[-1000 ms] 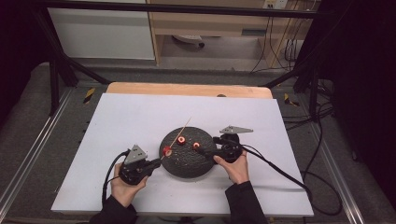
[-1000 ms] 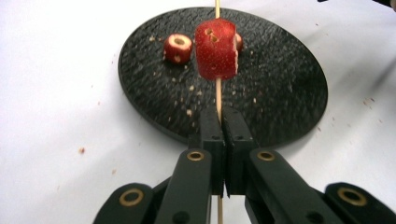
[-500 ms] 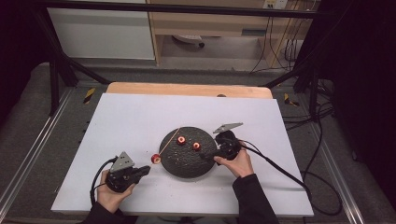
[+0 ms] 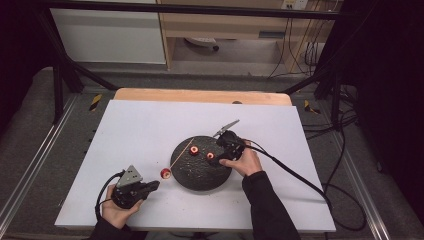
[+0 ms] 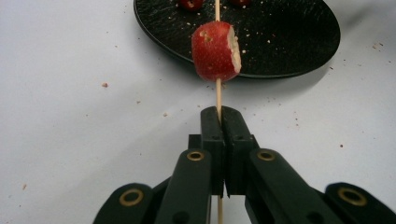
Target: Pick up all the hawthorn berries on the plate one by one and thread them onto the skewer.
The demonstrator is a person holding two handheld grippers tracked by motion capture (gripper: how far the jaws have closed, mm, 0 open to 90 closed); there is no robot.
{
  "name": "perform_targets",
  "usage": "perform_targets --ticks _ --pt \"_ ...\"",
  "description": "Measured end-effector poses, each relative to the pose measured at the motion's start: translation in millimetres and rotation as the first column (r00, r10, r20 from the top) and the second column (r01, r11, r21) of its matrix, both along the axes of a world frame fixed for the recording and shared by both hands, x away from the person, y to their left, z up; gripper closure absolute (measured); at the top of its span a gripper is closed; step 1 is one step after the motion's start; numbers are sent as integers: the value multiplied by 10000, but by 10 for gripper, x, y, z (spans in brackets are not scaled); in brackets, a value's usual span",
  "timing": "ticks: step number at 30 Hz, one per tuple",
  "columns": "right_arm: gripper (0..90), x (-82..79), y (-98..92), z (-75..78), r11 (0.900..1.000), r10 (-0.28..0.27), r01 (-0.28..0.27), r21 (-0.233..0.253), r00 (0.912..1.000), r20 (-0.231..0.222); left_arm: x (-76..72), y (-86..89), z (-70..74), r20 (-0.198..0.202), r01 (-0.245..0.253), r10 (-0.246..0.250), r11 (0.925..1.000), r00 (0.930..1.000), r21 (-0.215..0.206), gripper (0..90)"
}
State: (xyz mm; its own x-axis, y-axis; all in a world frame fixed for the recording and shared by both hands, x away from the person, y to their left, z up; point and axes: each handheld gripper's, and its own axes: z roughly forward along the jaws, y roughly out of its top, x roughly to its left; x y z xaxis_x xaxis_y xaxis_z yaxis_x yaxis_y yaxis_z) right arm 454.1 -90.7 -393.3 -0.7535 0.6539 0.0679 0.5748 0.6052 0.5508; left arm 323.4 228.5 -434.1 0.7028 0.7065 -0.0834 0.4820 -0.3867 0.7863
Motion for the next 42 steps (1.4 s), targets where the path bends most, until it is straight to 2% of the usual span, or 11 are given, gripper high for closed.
perform_targets --ticks 10,17,26,36,42 --pt "313 200 150 -71 9983 170 -206 -542 9977 -655 5 10 -9 -27 -46 46 10000 10000 -14 884" --pt "412 271 237 -105 9912 637 -729 -1108 9944 -842 11 11 -11 -64 -37 36 10000 10000 -32 884" --pt "525 316 350 -124 9756 1010 -1173 -1856 9903 -952 12 9 -14 -59 -27 27 10000 10000 -16 884" --pt "618 360 384 -131 9700 1051 -1294 -2060 9866 -1249 13 10 -14 -47 -31 31 10000 10000 -7 884" --pt "623 380 391 -128 9706 951 -1246 -2059 9845 -1474 14 14 -13 -41 -38 38 10000 10000 -9 884"
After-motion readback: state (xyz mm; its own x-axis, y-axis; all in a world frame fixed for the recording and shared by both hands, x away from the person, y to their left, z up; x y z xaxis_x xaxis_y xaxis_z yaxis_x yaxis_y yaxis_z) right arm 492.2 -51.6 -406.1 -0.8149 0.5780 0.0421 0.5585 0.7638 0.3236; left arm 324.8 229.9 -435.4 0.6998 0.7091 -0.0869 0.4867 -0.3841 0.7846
